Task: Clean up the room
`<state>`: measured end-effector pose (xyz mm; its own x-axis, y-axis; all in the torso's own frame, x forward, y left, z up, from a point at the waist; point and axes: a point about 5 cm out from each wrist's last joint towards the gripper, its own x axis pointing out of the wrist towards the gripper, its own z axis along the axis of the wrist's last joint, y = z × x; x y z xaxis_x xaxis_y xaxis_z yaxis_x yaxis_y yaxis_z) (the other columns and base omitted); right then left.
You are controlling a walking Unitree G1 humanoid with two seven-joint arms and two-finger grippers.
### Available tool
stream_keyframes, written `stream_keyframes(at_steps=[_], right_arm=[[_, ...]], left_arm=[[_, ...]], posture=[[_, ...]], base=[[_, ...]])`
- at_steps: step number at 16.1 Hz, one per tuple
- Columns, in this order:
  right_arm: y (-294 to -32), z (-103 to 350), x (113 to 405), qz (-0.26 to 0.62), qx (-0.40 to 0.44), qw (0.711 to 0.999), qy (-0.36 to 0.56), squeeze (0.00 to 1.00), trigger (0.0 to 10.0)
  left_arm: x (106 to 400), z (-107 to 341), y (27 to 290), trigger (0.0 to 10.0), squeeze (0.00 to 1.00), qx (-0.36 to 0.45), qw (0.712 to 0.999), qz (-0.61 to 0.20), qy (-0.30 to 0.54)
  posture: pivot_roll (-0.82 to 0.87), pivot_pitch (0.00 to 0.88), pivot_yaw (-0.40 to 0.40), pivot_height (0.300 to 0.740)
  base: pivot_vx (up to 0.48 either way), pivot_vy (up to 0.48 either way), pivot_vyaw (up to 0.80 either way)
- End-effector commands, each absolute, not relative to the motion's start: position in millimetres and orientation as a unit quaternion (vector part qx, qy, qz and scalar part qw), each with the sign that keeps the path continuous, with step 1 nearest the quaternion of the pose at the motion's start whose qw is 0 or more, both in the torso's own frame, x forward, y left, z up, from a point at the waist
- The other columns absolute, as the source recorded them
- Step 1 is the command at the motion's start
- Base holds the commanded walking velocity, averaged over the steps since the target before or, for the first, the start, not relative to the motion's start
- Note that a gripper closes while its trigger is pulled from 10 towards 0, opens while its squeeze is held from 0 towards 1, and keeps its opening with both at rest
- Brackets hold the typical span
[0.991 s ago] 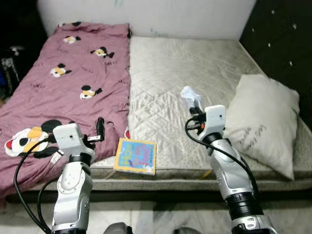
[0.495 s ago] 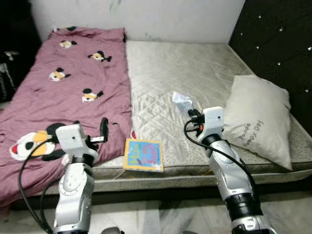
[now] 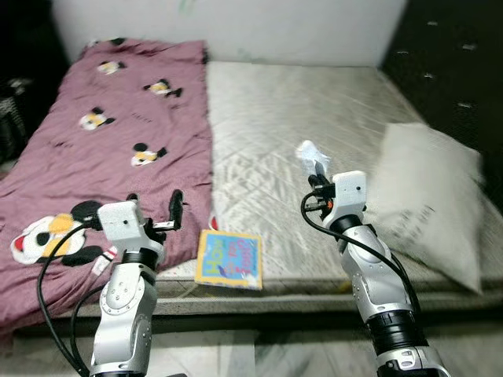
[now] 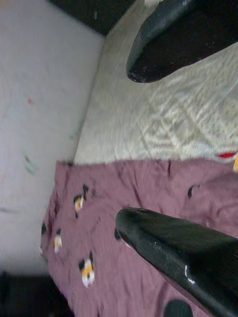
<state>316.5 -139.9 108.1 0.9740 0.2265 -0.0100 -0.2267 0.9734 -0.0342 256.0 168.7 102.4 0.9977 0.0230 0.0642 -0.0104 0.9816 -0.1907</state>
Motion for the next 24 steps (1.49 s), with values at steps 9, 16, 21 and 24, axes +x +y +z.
stream_keyframes(at_steps=[9,16,21,24], right_arm=[[-146.0,107.4,318.2,0.106,-0.025,0.994,0.001,0.00,10.0],[-141.5,109.3,317.0,0.115,-0.020,0.993,-0.007,0.00,10.0],[-140.9,107.2,317.6,0.121,-0.027,0.992,0.000,0.00,10.0],[-138.6,107.2,317.0,0.128,-0.029,0.991,0.000,0.00,10.0]], left_arm=[[258.2,99.7,170.9,10.0,0.00,-0.093,0.995,0.035,-0.016],[258.3,100.2,170.6,10.0,0.00,-0.096,0.995,0.038,-0.017],[258.2,103.2,167.7,10.0,0.00,-0.102,0.994,0.021,-0.029],[257.9,104.7,166.1,10.0,0.00,-0.106,0.994,0.012,-0.035]], posture=[[-0.01,0.009,-0.040,0.740],[-0.01,0.007,-0.041,0.740],[-0.02,0.007,-0.042,0.740],[-0.02,0.007,-0.041,0.740]], base=[[0.000,0.000,0.00],[0.000,0.467,0.00],[0.000,0.192,0.00],[0.000,0.000,-0.24]])
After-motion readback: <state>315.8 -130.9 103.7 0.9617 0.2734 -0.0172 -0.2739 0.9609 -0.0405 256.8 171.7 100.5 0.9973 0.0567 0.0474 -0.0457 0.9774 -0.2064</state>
